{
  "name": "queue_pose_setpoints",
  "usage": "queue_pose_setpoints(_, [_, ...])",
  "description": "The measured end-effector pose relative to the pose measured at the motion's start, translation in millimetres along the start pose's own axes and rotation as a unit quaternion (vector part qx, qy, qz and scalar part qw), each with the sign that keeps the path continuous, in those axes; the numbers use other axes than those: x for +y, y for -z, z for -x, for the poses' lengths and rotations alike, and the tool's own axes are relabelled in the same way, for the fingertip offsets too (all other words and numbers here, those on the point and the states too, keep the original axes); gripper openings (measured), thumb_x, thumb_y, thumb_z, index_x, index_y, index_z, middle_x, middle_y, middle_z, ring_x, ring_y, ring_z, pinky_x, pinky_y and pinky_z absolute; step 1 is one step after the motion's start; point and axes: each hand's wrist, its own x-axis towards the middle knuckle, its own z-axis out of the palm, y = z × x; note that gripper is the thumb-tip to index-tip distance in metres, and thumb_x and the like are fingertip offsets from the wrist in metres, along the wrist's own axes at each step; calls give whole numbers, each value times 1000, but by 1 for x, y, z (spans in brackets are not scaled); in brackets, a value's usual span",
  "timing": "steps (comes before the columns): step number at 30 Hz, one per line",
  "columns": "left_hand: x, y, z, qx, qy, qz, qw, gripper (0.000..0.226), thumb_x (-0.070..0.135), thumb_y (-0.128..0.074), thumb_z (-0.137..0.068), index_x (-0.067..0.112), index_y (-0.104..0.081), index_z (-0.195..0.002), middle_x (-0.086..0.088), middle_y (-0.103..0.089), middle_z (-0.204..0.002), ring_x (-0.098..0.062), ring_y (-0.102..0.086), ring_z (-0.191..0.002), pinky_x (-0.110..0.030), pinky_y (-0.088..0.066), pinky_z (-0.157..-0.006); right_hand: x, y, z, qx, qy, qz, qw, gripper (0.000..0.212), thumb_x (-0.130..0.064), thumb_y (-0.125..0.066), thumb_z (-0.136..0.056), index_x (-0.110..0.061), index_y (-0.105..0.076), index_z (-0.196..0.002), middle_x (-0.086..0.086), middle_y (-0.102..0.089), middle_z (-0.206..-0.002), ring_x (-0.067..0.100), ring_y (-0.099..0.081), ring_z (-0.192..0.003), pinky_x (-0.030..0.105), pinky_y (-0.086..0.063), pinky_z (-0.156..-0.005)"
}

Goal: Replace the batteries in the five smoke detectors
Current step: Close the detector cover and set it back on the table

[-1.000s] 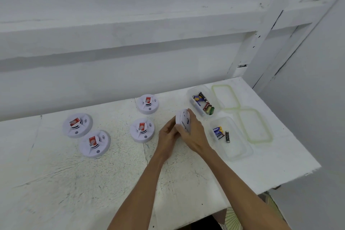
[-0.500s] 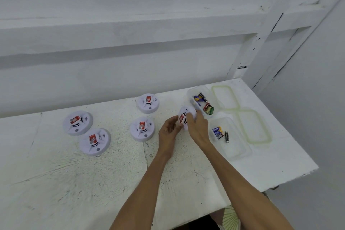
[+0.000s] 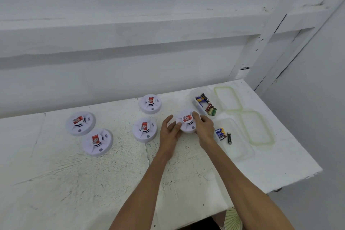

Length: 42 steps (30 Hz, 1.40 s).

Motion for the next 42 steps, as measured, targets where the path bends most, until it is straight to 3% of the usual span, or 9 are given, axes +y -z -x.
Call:
queue_pose_setpoints(2, [-1,-1,-1,23,2,1,1000,33,17,-68,-100,17,-58,-131,-14,-70,-133,-28,-66,-126,-36,-56,-99,1,1,-6,-15,-7,-7,1000,38,-50,-71,-83,-13,-72,-90,2,-75,-85,20,-70,-81,36,-55,-70])
queue_pose_setpoints(4, [-2,-1,-2,9,-6,-7,1000,40,21,-71,-99,16,-56,-135,-11,-71,-132,-29,-66,-126,-41,-55,-102,4,1,-10,-30,-20,-23,999,44,-52,-72,-80,-12,-71,-99,4,-76,-93,23,-72,-88,39,-59,-77])
queue_pose_setpoints(7, [-1,1,-3,-28,-22,-55,998,67,29,-78,-92,21,-46,-151,-4,-69,-137,-21,-66,-126,-41,-55,-104,4,-1,-5,-50,-40,-88,994,37,-31,-73,-89,-10,-59,-115,9,-72,-106,23,-72,-95,49,-61,-82])
queue_pose_setpoints(11, [-5,3,-4,-11,-26,-85,996,64,19,-80,-92,21,-49,-147,-3,-69,-137,-12,-67,-123,-44,-52,-109,-1,-2,4,-62,-44,-151,986,40,-20,-68,-94,-18,-47,-127,6,-66,-111,21,-69,-100,41,-63,-75])
queue_pose_setpoints(19, [4,-1,0,-48,-9,3,999,63,5,-69,-97,22,-44,-153,-3,-70,-136,-28,-67,-125,-47,-57,-102,5,-3,-2,-88,67,-39,993,29,-29,-60,-96,-55,-61,-108,-5,-68,-123,17,-66,-112,47,-58,-92])
queue_pose_setpoints(25, [4,1,0,-54,7,5,998,75,-5,-72,-92,23,-42,-155,-8,-65,-142,-31,-65,-128,-54,-55,-103,15,-3,-7,-109,49,-50,992,32,-26,-58,-100,-32,-62,-131,-4,-69,-125,15,-66,-114,47,-55,-98])
queue_pose_setpoints(30, [4,4,-1,-55,6,-8,998,81,-4,-79,-86,26,-43,-152,-7,-66,-140,-30,-65,-127,-54,-55,-102,20,0,-11,-121,46,-30,991,32,-34,-62,-97,-31,-63,-129,-4,-69,-124,15,-66,-112,47,-55,-98])
queue_pose_setpoints(35, [3,1,0,-42,-15,-59,997,79,-6,-75,-88,27,-40,-151,2,-66,-137,-17,-68,-123,-39,-59,-99,22,8,-8,-154,60,-49,985,30,-37,-64,-95,-28,-69,-124,-3,-74,-115,18,-70,-107,48,-56,-96])
queue_pose_setpoints(42, [2,2,-10,-50,-10,-87,995,83,-5,-77,-86,29,-42,-153,2,-63,-143,-18,-65,-128,-50,-54,-107,26,15,-5,-170,77,-51,981,38,-40,-62,-96,-29,-64,-132,-4,-71,-123,17,-67,-116,48,-52,-102])
